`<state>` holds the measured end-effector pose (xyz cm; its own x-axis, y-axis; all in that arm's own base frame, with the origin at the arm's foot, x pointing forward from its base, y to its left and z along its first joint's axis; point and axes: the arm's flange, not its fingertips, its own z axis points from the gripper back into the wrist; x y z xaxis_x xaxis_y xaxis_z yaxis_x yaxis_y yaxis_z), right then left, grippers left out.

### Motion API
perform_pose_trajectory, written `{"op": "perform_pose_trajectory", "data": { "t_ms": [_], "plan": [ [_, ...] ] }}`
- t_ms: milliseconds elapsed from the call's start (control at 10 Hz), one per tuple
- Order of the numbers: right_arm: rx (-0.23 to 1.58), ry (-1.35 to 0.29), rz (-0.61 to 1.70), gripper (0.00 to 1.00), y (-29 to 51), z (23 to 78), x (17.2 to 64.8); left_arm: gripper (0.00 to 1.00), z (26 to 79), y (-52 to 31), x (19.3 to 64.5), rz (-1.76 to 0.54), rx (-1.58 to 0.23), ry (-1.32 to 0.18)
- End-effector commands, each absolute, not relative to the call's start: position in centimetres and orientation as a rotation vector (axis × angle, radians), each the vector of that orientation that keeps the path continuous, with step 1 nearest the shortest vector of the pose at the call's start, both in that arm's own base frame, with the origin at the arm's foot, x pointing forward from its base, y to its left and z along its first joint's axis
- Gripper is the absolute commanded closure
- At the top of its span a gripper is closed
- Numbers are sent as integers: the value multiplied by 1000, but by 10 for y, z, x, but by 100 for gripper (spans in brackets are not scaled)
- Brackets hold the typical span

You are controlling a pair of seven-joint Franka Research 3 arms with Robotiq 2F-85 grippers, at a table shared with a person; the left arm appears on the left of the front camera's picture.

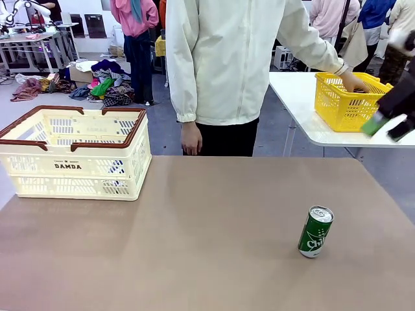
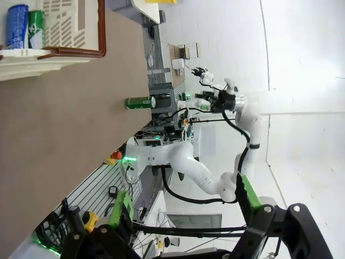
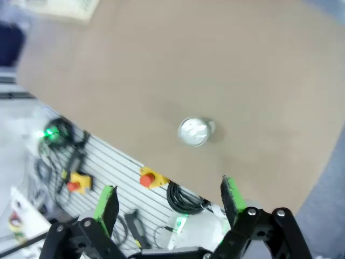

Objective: Place the drinks into the Shopping basket.
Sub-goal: Pick up one drink and place it into the Shopping basket.

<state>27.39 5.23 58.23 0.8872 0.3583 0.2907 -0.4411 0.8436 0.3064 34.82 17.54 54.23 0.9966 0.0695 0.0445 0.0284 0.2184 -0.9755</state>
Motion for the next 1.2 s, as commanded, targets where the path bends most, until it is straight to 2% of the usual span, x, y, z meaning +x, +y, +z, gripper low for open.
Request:
{"op": "perform_pose_trajectory", "data": {
  "t_ms": [0,100,200,400,500,700,900,1000,1100],
  "plan": [
    [336,-266,589,0,58,556,231,0,544,175,348,43,-1363,-90],
    [395,-274,562,0,37,575,241,0,544,175,348,43,-1363,-90],
    [345,-218,514,0,70,566,250,0,544,175,348,43,-1363,-90],
    [360,-238,554,0,68,564,234,0,544,175,348,43,-1363,-90],
    [206,-178,593,0,86,542,230,0,544,175,348,43,-1363,-90],
    [202,-167,549,0,91,511,238,0,544,175,348,43,-1363,-90],
    [375,-219,336,0,-31,560,259,0,544,175,348,43,-1363,-90],
    [414,-229,225,0,-115,584,261,0,544,175,348,43,-1363,-90],
    [404,-202,73,0,-174,586,262,0,544,175,348,43,-1363,-90]
  ]
}}
